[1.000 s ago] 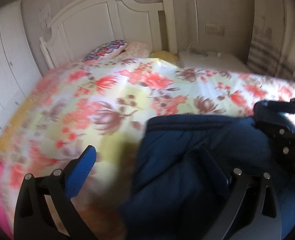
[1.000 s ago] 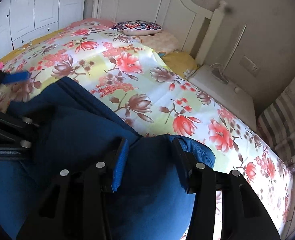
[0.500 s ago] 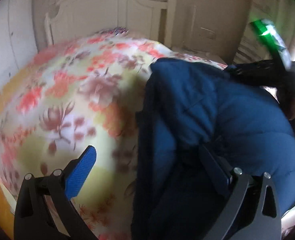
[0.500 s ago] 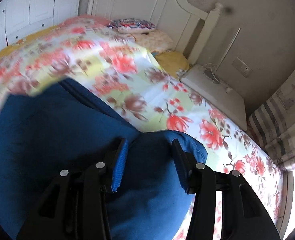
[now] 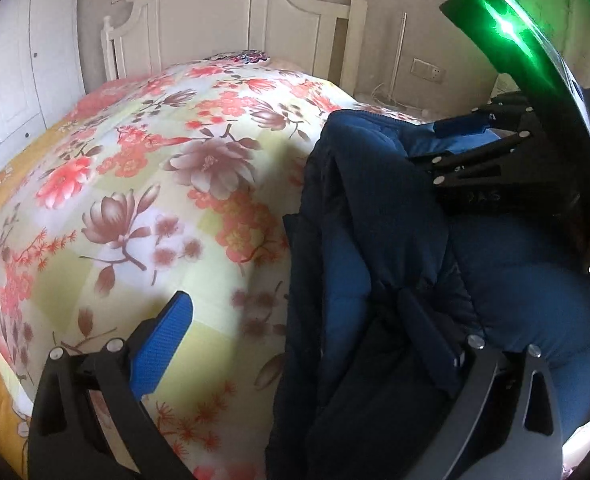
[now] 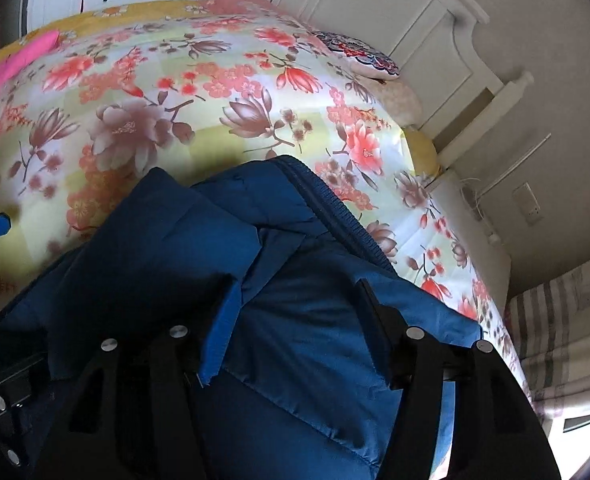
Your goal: Fold large clothes
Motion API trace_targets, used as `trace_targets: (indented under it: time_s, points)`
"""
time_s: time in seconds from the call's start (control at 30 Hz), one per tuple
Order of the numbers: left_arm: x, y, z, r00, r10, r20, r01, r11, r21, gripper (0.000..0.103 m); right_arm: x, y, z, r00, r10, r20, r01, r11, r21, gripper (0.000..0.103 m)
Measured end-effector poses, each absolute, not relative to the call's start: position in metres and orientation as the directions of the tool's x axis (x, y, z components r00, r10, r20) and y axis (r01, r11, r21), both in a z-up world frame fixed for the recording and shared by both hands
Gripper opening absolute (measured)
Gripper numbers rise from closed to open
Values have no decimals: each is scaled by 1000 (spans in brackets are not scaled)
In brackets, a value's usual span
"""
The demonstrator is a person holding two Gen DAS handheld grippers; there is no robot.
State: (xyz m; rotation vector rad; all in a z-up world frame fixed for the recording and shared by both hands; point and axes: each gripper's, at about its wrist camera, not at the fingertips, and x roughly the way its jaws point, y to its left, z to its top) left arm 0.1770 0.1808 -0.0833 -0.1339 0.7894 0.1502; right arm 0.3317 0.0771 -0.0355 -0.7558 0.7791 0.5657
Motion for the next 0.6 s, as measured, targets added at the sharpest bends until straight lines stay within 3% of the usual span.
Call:
trace_targets:
  time_s: [0.2, 0.33, 0.4, 0.47, 0.5, 0.6]
  points:
    - [166, 180, -75, 686, 148, -713, -260, 964, -49, 101, 323, 80, -38, 642, 160, -750, -665, 604, -440, 57]
    - [113, 163, -37, 809, 122, -575, -214, 972, -95, 101, 327, 70, -37, 626, 190, -756, -662, 641, -388, 59]
    - [101, 142, -33, 812, 136, -568, -170, 985, -8, 101, 328, 70, -37, 625, 193, -757, -662, 645, -382, 59]
    - [111, 128, -51, 758, 188, -624, -159, 982, 102, 101, 327, 70, -36, 630, 189, -753, -659, 643, -390, 59]
    - [118, 128, -66, 738, 169, -654, -151, 985, 85, 101, 326, 69, -32, 631, 191, -752, -658, 645, -389, 59]
    - [123, 153, -84, 719, 21, -695, -160, 978, -137, 101, 307, 59, -10, 609, 253, -752, -690, 637, -344, 59]
